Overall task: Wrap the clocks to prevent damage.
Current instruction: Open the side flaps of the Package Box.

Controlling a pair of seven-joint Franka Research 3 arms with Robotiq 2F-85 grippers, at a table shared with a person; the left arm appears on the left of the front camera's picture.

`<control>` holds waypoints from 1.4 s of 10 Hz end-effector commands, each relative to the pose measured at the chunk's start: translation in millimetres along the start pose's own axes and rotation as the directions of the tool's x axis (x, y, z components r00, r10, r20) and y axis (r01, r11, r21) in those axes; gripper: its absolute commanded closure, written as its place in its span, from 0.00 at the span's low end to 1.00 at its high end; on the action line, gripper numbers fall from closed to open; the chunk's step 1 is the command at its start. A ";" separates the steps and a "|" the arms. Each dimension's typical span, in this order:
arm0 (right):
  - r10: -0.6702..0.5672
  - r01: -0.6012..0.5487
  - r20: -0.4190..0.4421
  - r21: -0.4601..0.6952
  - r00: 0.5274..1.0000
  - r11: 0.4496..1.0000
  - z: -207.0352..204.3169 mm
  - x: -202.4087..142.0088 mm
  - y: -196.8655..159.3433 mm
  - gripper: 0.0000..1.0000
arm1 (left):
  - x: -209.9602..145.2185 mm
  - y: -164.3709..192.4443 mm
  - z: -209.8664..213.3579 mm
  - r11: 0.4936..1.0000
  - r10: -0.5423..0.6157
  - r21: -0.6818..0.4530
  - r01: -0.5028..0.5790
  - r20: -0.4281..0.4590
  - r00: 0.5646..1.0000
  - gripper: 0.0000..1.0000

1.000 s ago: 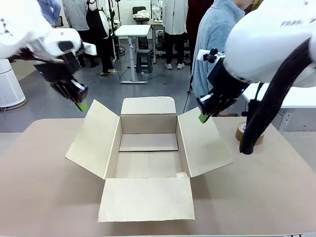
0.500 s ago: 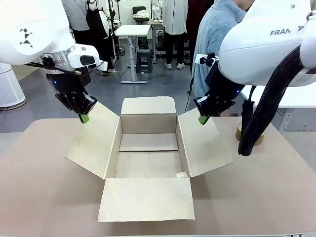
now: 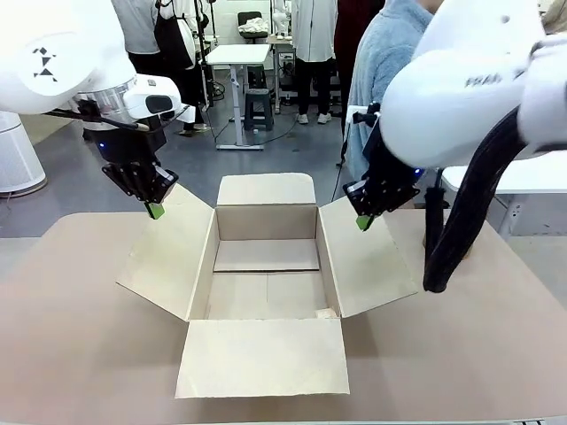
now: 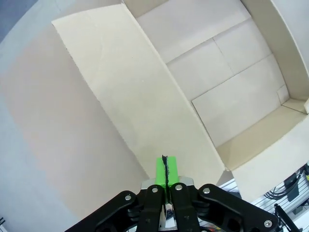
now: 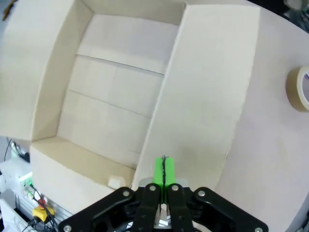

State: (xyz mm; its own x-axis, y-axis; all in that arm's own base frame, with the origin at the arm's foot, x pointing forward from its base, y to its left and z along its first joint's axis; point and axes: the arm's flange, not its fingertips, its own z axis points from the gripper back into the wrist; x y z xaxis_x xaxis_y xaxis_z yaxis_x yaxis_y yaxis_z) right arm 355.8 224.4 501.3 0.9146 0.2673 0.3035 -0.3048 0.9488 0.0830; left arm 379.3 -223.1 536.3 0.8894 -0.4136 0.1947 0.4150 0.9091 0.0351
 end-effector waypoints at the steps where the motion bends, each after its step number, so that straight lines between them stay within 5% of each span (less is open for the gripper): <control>1: -0.091 0.082 -0.062 -0.136 0.994 0.987 -20.5 9.2 20.7 0.99 | 9.9 -23.6 -10.5 0.996 0.077 0.044 -0.077 -0.009 0.997 1.00; 6: -0.217 0.192 -0.067 -0.272 0.974 0.943 -70.1 9.1 4.9 0.99 | 35.3 -8.2 -88.6 0.965 0.259 0.080 -0.250 -0.150 0.954 1.00; 14: -0.276 0.252 -0.113 -0.187 0.955 0.949 -129.9 0.3 -28.3 0.99 | 25.7 38.5 -160.0 0.916 0.402 0.100 -0.390 -0.206 0.892 1.00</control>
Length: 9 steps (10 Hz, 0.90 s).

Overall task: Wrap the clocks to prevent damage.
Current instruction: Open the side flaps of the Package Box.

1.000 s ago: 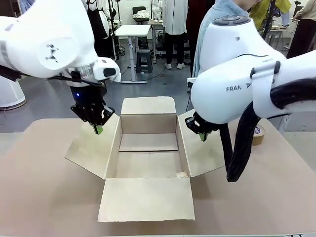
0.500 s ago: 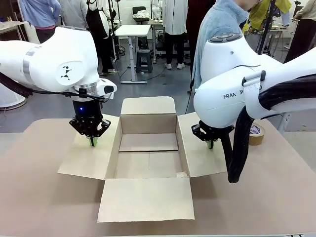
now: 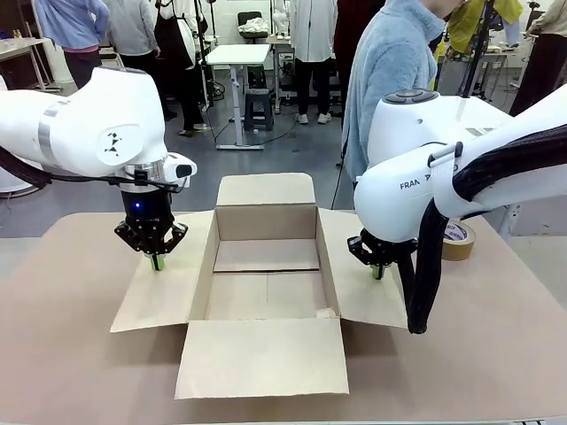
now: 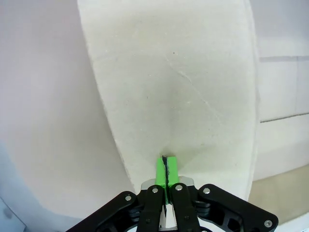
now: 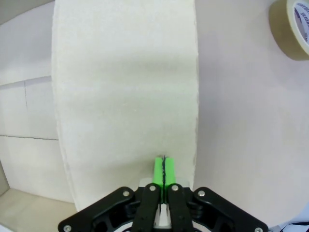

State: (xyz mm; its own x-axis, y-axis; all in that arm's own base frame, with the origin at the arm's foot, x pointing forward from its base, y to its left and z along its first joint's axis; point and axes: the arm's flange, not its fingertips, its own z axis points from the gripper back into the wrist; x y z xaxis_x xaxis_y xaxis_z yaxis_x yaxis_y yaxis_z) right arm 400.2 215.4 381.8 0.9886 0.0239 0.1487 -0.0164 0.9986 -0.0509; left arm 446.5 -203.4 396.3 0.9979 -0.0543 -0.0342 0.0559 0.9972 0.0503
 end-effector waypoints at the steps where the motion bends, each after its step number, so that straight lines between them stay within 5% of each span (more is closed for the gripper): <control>1: -0.007 0.007 -0.003 0.033 1.000 0.999 -10.5 -1.4 6.7 0.99 | 3.6 -3.6 -19.6 0.999 0.048 -0.014 -0.048 0.008 0.999 1.00; 9: 0.007 -0.007 -0.004 0.010 1.000 1.000 -6.3 -0.3 4.5 0.99 | 6.2 -0.5 -22.3 0.999 0.024 -0.023 -0.024 -0.010 1.000 1.00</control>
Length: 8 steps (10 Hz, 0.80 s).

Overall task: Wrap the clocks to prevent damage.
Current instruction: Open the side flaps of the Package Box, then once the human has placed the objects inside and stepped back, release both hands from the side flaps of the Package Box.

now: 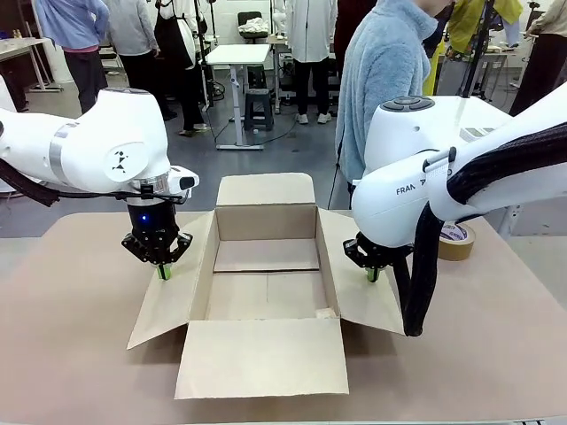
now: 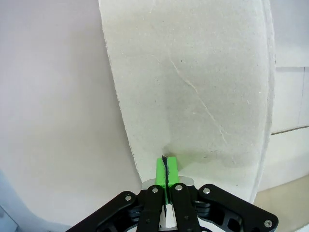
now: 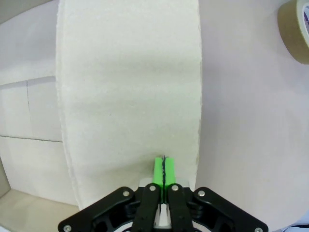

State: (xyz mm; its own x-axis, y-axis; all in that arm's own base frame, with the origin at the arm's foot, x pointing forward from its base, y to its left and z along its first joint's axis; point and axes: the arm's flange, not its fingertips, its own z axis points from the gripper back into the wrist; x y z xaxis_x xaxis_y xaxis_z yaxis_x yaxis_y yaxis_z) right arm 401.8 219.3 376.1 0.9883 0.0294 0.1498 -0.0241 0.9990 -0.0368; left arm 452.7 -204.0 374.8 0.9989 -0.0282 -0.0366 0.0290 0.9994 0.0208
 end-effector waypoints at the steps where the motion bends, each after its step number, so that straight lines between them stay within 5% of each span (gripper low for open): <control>1: 0.001 -0.001 -0.005 -0.005 1.000 1.000 -0.6 -1.1 0.4 0.99 | -0.6 0.8 -1.1 1.000 -0.002 0.008 0.002 -0.006 1.000 1.00; 8: 0.001 -0.001 -0.005 -0.005 1.000 1.000 -0.6 -1.1 0.4 0.99 | -0.6 0.8 -1.1 1.000 -0.002 0.008 0.002 -0.006 1.000 1.00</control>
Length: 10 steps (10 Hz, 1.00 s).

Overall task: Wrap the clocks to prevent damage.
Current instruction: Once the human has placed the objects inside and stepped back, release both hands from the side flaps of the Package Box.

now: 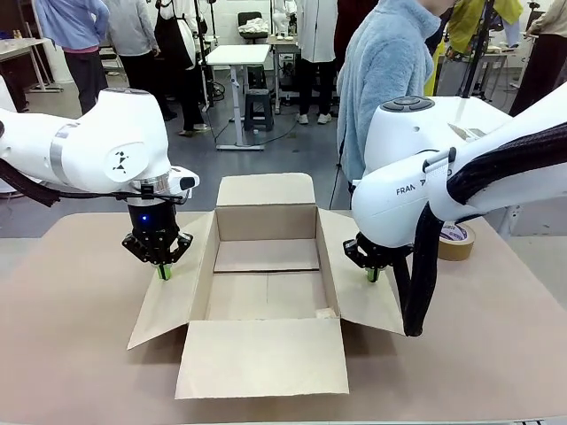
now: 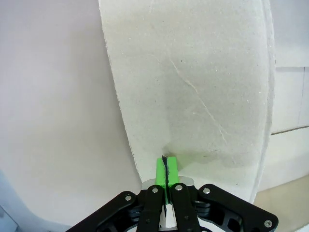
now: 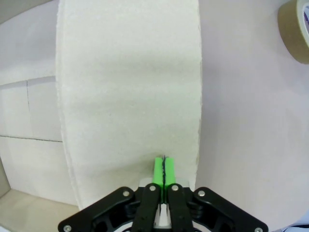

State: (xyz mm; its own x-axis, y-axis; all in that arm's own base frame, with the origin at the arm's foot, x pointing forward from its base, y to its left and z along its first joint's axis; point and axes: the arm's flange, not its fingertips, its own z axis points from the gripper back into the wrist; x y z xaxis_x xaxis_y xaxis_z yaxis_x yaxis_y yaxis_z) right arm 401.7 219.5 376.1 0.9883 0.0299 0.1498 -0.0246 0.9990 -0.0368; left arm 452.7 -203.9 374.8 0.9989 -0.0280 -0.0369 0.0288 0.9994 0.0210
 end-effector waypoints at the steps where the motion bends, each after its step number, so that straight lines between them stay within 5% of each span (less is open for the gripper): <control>1: 0.001 -0.001 -0.005 -0.005 1.000 1.000 -0.6 -1.0 0.3 0.99 | -0.6 0.7 -1.0 1.000 -0.002 0.008 0.002 -0.006 1.000 1.00; 10: 0.001 -0.001 -0.005 -0.005 1.000 1.000 -0.6 -1.0 0.3 0.99 | -0.6 0.7 -1.0 1.000 -0.002 0.008 0.002 -0.006 1.000 1.00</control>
State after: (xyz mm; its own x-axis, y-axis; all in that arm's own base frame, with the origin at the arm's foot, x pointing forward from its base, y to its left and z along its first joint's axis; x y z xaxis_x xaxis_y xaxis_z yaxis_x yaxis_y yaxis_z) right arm 401.7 219.5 376.1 0.9883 0.0300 0.1498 -0.0247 0.9990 -0.0368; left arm 452.7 -203.8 374.7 0.9989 -0.0280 -0.0370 0.0288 0.9994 0.0210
